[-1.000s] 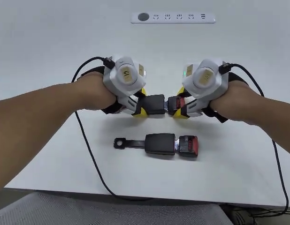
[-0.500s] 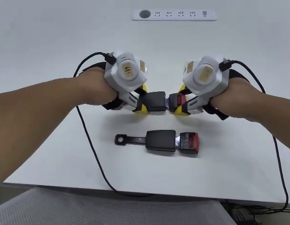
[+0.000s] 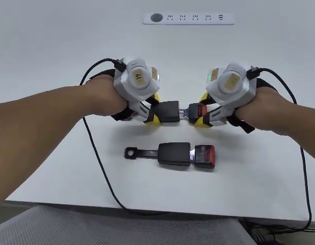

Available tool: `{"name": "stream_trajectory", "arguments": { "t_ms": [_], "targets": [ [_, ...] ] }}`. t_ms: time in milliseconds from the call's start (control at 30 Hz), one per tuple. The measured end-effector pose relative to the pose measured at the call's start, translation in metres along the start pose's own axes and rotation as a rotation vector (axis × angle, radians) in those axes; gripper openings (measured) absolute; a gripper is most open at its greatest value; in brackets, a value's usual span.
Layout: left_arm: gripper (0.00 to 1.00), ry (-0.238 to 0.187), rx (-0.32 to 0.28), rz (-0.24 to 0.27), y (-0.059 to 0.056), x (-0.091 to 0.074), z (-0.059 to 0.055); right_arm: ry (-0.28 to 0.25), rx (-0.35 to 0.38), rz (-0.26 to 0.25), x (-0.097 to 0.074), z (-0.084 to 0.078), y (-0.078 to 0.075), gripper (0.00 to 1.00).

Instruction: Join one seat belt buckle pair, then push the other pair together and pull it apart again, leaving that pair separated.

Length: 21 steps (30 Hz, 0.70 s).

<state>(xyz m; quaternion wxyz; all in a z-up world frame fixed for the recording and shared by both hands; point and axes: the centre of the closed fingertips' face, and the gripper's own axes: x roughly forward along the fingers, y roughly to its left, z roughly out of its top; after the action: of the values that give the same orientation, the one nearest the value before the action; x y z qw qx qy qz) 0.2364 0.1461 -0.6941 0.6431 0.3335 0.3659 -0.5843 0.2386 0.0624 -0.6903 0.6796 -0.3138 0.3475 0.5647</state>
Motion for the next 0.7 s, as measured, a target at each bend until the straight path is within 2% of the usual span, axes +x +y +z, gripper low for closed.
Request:
{"name": "stream_trajectory", "arguments": {
  "t_ms": [167,333,500,700],
  "targets": [
    [0.31,-0.003,-0.001,-0.003,-0.001,0.000,0.000,0.001,-0.008,-0.005,-0.001,-0.001,0.000,0.35],
    [0.32,0.025,0.010,0.004,-0.002,0.001,0.001,0.022,-0.012,-0.021,-0.008,-0.012,0.000,0.35],
    [0.32,0.028,0.009,-0.005,0.000,0.002,0.001,0.038,-0.001,-0.031,-0.019,-0.030,-0.004,0.35],
    [0.32,0.028,0.010,-0.006,-0.003,0.001,0.003,0.068,0.010,-0.032,-0.033,-0.054,-0.006,0.35]
  ]
}}
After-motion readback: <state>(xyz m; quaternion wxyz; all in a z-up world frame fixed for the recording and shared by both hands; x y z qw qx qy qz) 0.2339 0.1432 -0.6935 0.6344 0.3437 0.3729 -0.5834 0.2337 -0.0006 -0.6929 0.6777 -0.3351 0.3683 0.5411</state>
